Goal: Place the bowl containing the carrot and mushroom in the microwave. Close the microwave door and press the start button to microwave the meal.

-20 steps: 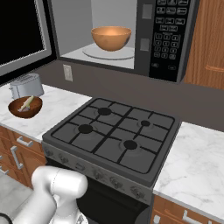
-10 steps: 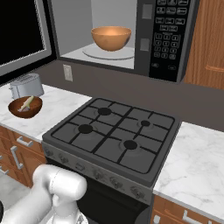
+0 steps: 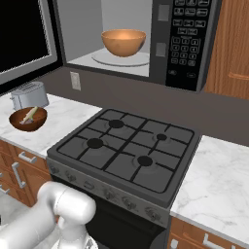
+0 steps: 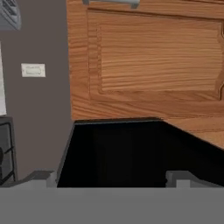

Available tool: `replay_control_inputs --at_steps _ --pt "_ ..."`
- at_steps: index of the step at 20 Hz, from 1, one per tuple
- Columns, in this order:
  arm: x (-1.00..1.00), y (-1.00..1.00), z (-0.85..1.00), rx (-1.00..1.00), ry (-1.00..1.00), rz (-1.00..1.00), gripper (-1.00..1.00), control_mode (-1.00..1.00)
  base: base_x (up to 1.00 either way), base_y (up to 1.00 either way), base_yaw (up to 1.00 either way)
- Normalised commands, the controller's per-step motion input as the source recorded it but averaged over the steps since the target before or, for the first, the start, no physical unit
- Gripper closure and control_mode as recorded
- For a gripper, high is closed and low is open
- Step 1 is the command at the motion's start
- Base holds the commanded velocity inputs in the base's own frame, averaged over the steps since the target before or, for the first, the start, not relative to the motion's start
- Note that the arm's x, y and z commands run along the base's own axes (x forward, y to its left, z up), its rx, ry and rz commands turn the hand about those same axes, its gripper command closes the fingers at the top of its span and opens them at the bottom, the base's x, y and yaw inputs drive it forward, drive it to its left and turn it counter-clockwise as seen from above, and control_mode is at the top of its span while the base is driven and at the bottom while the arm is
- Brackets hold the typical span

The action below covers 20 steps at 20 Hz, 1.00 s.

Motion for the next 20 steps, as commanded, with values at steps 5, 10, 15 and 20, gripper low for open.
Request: replay_control_inputs --at_steps 5,10,15,20 --pt "0.65 0.0 -0.11 -0.08 0.07 -0.07 -1.0 -1.0 0.0 0.0 0.0" --pt "0.17 -0.11 -0.08 -0.1 0.02 -0.24 -1.0 -1.0 0.0 0.0 0.0" --pt "-0.11 -0.56 0.08 -0.02 0.0 -0.35 -1.0 -1.0 0.0 0.0 0.0" --pt "-0.2 -0.84 0.21 0.0 0.0 -0.38 -1.0 -1.0 0.0 0.0 0.0"
